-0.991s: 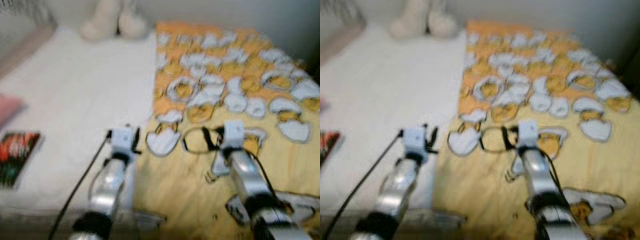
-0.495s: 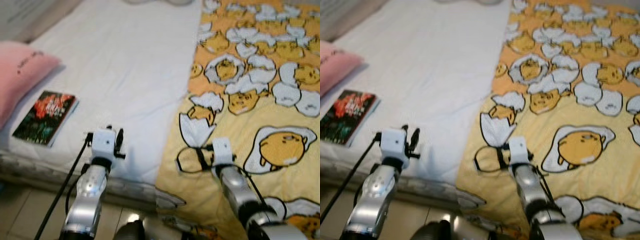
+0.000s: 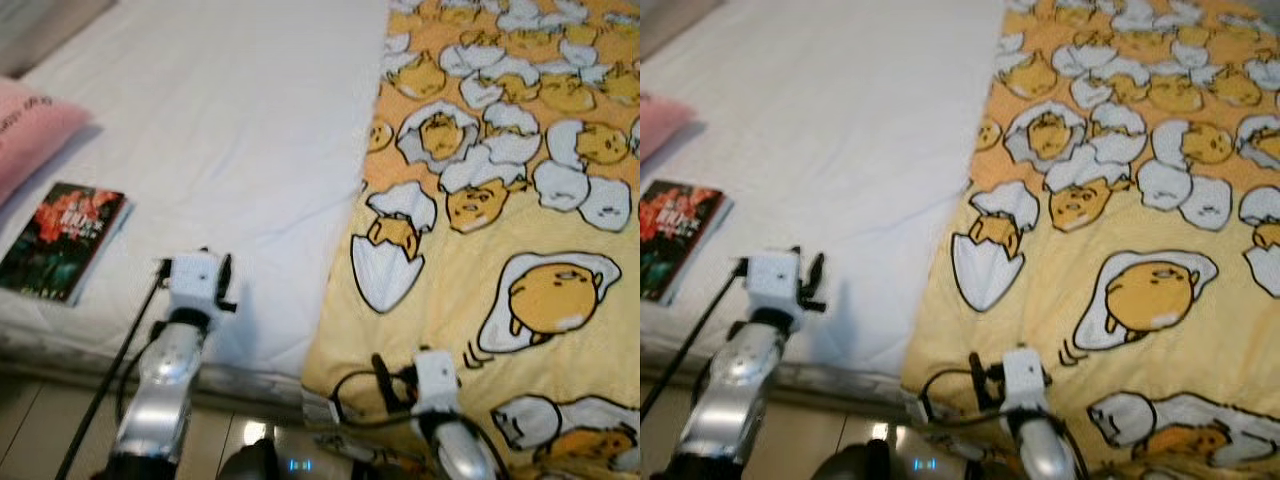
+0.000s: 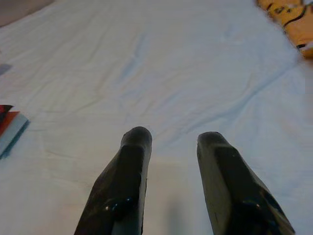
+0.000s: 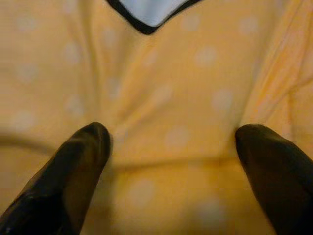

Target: Clean up the room

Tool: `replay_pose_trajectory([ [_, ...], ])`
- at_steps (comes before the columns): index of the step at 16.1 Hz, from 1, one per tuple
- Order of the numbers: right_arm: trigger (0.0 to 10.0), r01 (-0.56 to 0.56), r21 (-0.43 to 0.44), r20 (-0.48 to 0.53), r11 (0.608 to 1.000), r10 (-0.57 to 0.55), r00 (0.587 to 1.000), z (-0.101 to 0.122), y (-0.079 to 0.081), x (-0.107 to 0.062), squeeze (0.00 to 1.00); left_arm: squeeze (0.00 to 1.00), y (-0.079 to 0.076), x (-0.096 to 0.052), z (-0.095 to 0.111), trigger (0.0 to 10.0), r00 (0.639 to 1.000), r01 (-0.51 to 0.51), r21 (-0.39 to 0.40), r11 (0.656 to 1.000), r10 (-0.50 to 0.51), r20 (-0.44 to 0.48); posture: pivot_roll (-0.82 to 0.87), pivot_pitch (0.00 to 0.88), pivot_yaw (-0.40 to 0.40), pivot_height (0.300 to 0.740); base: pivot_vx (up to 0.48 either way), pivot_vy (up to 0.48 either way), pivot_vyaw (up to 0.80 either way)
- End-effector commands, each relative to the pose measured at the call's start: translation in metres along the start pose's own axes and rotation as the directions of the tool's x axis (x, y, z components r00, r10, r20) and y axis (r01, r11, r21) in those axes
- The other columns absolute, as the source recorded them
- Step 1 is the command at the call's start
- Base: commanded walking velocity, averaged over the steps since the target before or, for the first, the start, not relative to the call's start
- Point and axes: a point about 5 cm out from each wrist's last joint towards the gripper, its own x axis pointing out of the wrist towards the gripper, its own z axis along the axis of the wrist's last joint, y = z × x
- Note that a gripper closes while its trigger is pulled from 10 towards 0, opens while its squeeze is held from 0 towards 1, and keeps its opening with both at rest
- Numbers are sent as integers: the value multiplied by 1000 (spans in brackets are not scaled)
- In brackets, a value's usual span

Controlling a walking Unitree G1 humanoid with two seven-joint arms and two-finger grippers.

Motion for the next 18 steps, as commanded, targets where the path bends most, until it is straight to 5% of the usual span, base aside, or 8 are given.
replay_pose_trajectory([
  [1,10000,1,-11,8,1000,-1,1000,5,-3,-6,0,0,-3,1,-4,10000,1000,1,4,1000,-1,-16,191,221,-34,740,0,0,0],
  [2,10000,6,-22,29,1000,-5,1000,10,-5,-5,0,0,-3,3,-4,10000,1000,-1,2,1000,1,-13,191,221,-34,740,0,0,0],
  [3,10000,70,-69,153,995,-59,987,39,-18,-2,0,0,-11,11,8,10000,999,19,-6,1000,-19,37,168,181,-36,740,0,0,0],
  [5,10000,309,-79,319,948,-270,909,80,-54,-1,0,0,-35,28,40,10000,981,104,-6,995,-102,165,139,147,-27,740,0,0,0],
  [7,10000,474,-39,248,880,-451,858,67,-80,-12,0,0,-63,50,48,10000,966,221,-91,971,-205,159,107,134,-19,740,0,0,0],
  [12,10000,523,-126,102,843,-513,852,28,-84,-64,0,0,-117,77,63,10000,935,348,-149,926,-331,128,-58,179,-20,740,0,0,0],
  [16,10000,530,-169,88,831,-523,848,28,-84,-94,0,0,-166,67,72,10000,856,514,-173,840,-491,160,-136,216,-22,740,0,0,0],
  [18,10000,494,-140,77,858,-487,870,30,-77,-97,0,0,-173,63,60,10000,873,486,-84,870,-480,87,-141,226,-25,740,0,0,0],
])
